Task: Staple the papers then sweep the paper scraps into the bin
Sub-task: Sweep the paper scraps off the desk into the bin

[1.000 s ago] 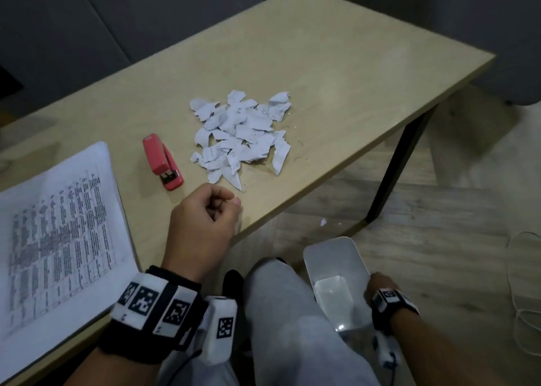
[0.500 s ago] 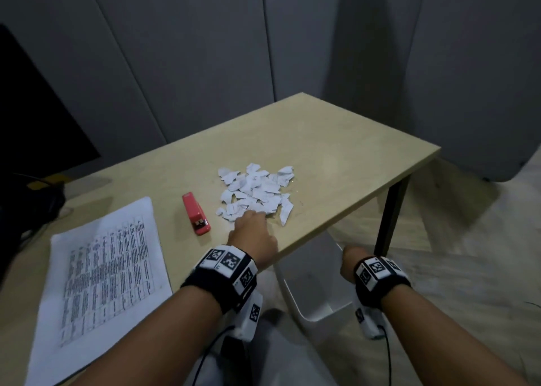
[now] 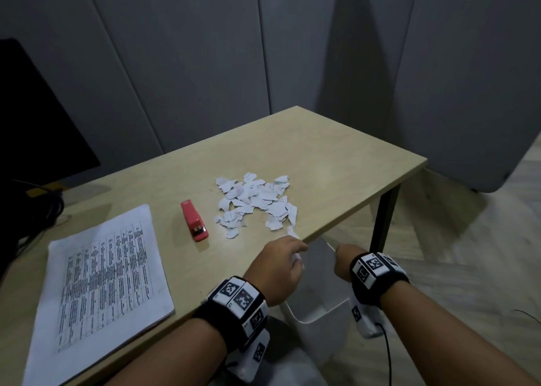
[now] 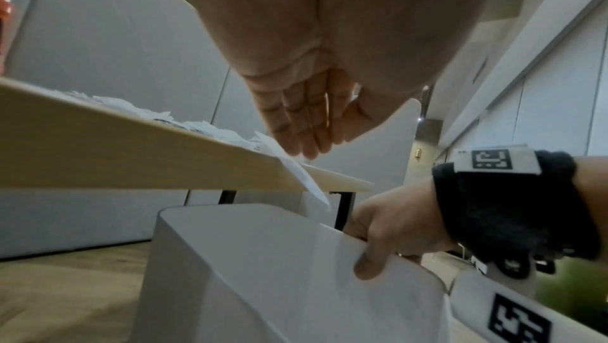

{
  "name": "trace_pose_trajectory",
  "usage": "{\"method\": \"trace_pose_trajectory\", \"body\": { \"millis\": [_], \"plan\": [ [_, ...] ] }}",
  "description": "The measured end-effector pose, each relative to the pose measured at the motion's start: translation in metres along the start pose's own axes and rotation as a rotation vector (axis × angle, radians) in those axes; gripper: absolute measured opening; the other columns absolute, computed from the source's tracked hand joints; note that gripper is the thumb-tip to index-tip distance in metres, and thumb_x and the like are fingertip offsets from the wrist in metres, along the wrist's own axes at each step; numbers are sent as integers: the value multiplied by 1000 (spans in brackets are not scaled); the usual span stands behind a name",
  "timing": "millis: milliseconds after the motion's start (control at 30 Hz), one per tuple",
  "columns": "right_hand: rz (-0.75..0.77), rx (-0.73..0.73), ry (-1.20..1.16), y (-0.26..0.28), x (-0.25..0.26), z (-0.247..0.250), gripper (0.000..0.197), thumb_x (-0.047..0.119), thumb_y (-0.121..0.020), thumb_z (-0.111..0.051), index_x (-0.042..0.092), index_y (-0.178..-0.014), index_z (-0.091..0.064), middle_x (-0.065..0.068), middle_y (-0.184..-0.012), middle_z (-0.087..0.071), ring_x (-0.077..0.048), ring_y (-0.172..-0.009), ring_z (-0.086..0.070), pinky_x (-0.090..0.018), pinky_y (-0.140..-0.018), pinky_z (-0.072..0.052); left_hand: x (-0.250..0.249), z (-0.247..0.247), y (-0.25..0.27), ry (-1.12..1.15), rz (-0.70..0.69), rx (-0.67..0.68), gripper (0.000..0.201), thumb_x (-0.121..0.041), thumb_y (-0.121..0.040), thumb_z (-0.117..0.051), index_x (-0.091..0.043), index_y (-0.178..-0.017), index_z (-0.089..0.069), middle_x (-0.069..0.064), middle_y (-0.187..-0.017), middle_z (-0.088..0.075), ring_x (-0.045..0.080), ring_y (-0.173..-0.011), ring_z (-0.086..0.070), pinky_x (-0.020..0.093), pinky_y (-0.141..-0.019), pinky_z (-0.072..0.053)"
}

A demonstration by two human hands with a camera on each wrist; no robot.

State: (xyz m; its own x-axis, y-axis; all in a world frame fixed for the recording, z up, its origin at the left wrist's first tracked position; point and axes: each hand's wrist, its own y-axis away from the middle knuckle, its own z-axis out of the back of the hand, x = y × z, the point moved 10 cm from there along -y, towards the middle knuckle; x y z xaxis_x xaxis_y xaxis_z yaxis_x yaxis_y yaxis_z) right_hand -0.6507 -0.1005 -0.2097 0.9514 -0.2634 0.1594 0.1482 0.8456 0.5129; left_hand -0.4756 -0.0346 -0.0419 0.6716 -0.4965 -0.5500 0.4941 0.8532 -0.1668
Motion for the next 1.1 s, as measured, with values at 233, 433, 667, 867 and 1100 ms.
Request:
{"method": "trace_pose_trajectory", "body": {
  "millis": [233,433,667,867,1100],
  "plan": [
    [-20,-17,-15,22,8,19,19,16,-87,-50,8,-99,-62,-15,-113,-67,-32,-104,-65,-36,-86,-54,33,13,-19,-203,183,9,49,-20,-96,-49,-17,-145,-42,4,-158,-32,21,-147,-26,44,-118,-29],
    [-8,-17,18,23,15,27,9,14,-88,-50,10,-90,-57,-11,-96,-64,-30,-97,-66,-37,-85,-55,35,-16,-14,-365,226,217,48,-24,-92,-50,-18,-139,-40,6,-163,-20,26,-151,-13,47,-120,-19],
    [10,-41,44,26,14,34,17,16,-86,-50,9,-96,-62,-13,-109,-68,-31,-102,-66,-36,-87,-55,3,-21,-2,-286,12,66,46,-26,-93,-50,-21,-138,-51,-3,-148,-46,15,-139,-37,35,-113,-29],
    [3,-33,49,29,16,36,10,15,-85,-50,12,-89,-59,-11,-96,-63,-31,-100,-66,-38,-88,-55,-6,-6,-6,-217,-78,-49,27,-19,-89,-53,-19,-111,-67,-4,-111,-68,16,-103,-59,38,-92,-47],
    [-20,-21,37,30,16,34,25,15,-86,-51,6,-106,-62,-11,-111,-66,-30,-105,-65,-35,-88,-54,22,-5,-26,-314,148,89,53,-22,-94,-50,-18,-145,-39,3,-159,-30,21,-145,-29,42,-114,-29]
  ]
}}
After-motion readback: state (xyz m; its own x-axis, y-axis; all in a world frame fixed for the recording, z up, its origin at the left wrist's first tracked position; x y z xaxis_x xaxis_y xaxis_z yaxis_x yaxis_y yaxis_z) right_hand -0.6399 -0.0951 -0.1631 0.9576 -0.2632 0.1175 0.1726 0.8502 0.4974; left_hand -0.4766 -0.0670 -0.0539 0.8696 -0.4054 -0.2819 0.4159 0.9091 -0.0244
